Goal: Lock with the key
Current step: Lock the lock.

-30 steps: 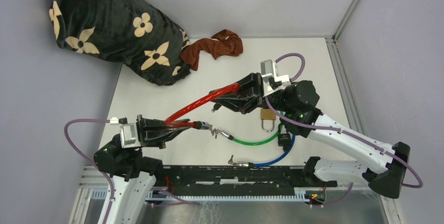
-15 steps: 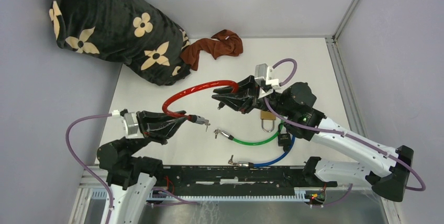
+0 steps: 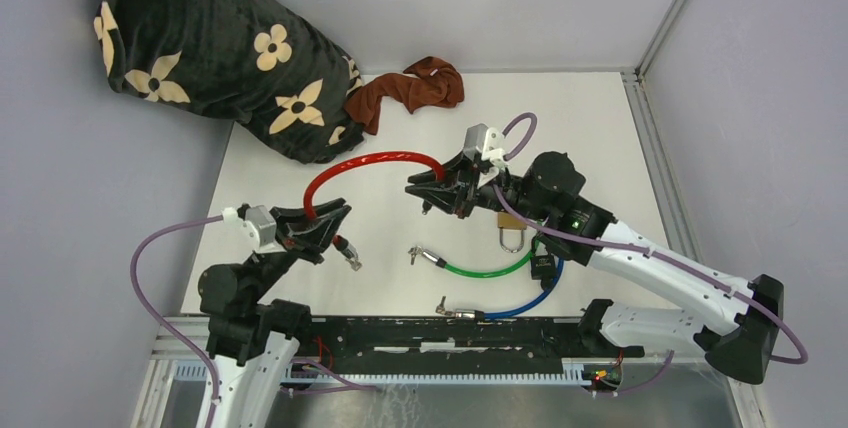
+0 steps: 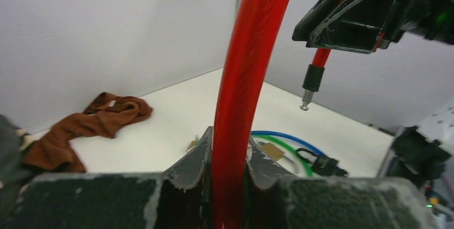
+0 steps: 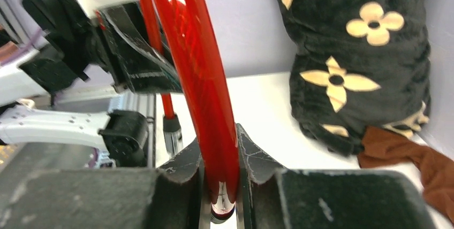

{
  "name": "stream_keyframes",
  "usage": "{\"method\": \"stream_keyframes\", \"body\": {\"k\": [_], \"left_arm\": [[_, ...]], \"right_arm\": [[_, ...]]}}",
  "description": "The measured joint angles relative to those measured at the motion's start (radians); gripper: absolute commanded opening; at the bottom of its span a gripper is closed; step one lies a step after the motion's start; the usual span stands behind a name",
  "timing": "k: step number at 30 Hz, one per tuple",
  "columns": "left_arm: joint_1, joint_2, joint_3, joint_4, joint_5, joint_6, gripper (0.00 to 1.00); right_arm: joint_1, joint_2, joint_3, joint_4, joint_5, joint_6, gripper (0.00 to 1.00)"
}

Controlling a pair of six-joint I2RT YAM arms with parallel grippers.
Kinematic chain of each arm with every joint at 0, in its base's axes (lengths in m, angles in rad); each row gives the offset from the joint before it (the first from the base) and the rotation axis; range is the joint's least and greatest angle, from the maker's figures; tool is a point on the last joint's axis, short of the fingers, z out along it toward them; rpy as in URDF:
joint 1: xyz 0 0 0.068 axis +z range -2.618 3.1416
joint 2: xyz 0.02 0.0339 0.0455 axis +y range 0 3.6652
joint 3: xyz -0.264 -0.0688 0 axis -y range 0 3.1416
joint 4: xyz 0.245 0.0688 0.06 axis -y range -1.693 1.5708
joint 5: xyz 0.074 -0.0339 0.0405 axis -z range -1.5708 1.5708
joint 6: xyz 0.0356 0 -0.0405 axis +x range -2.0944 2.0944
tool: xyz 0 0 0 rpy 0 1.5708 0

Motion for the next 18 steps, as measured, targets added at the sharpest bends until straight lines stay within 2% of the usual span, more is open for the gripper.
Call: {"method": "stream_keyframes", "body": {"k": [3,5,10,15,18], "left_arm": [[0.000,-0.031,0.000,-0.064,-0.083,0.147,0.02],[0.000,-0.030,0.000,-0.105,-0.149,0.269,0.02],[0.000,0.058,0.003,-0.255,-0.248,0.675,0.02],[0.000,0.152,0.006,-0.430,-0.267,1.065,0.02],[0.000,0.176,0.023,-0.510,-0.257,1.257,0.02]], "right_arm": [[-0.040,-0.012,-0.014,-0.060,-0.005,-0.028,0.48],[-0.092,-0.038,-0.049,-0.109,-0.008,-0.049,0.62],[-0.202,-0.114,-0.108,-0.292,-0.039,-0.127,0.71],[-0.214,-0.131,-0.103,-0.510,-0.122,-0.253,0.70],[-0.212,-0.085,-0.066,-0.658,-0.196,-0.325,0.69]]}}
